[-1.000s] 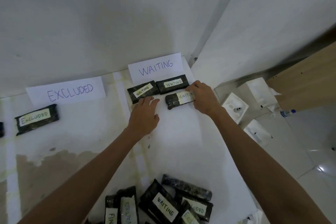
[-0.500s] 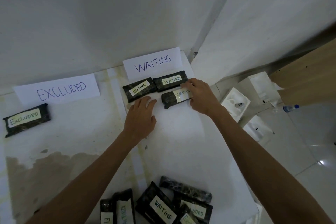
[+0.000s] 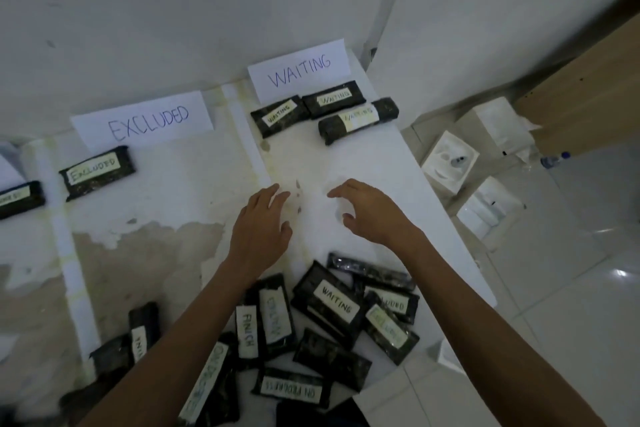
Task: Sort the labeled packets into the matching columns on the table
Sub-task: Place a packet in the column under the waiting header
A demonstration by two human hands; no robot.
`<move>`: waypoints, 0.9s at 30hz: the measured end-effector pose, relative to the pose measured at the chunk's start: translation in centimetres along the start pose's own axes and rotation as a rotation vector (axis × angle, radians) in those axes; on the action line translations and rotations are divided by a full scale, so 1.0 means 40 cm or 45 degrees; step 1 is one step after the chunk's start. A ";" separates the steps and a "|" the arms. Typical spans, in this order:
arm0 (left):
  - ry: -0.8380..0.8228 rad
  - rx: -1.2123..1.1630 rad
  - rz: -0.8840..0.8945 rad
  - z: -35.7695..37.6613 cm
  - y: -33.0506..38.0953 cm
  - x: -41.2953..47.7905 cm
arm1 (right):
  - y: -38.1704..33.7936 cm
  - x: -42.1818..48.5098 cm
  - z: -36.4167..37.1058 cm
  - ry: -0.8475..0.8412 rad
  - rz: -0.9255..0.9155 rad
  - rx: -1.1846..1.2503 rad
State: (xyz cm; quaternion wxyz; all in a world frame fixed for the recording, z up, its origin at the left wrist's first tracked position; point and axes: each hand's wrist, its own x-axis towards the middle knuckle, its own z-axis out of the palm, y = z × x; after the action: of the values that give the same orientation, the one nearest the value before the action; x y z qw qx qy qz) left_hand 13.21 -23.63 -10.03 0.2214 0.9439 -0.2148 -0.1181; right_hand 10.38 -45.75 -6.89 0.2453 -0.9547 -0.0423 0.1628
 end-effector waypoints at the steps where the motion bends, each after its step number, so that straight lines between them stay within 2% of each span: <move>1: -0.019 -0.007 0.002 0.005 -0.004 -0.022 | -0.009 -0.024 0.010 -0.050 0.027 -0.005; 5: -0.094 -0.015 -0.021 0.021 -0.012 -0.091 | -0.035 -0.106 0.045 -0.292 0.189 -0.130; 7: -0.108 -0.014 -0.032 0.026 -0.013 -0.116 | -0.044 -0.137 0.065 -0.343 0.236 -0.241; 14: -0.073 -0.050 0.048 0.029 0.013 -0.172 | -0.071 -0.176 0.111 -0.147 0.212 -0.319; 17: -0.151 -0.077 0.158 0.040 0.029 -0.192 | -0.097 -0.191 0.113 0.028 0.203 -0.193; 20: -0.209 -0.097 0.217 0.055 0.040 -0.214 | -0.145 -0.223 0.133 -0.056 0.245 -0.079; 23: -0.224 -0.142 0.197 0.063 0.046 -0.229 | -0.178 -0.246 0.170 -0.195 0.292 -0.245; 27: -0.224 -0.204 0.191 0.049 0.049 -0.235 | -0.193 -0.255 0.193 -0.155 0.328 -0.366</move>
State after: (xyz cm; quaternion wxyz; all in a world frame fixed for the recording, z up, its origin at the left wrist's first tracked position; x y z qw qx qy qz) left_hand 3.63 -21.63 -9.63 0.2846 0.8904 -0.2934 -0.2001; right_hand -1.83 -37.11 -6.60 0.0808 -0.9658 0.0427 0.2424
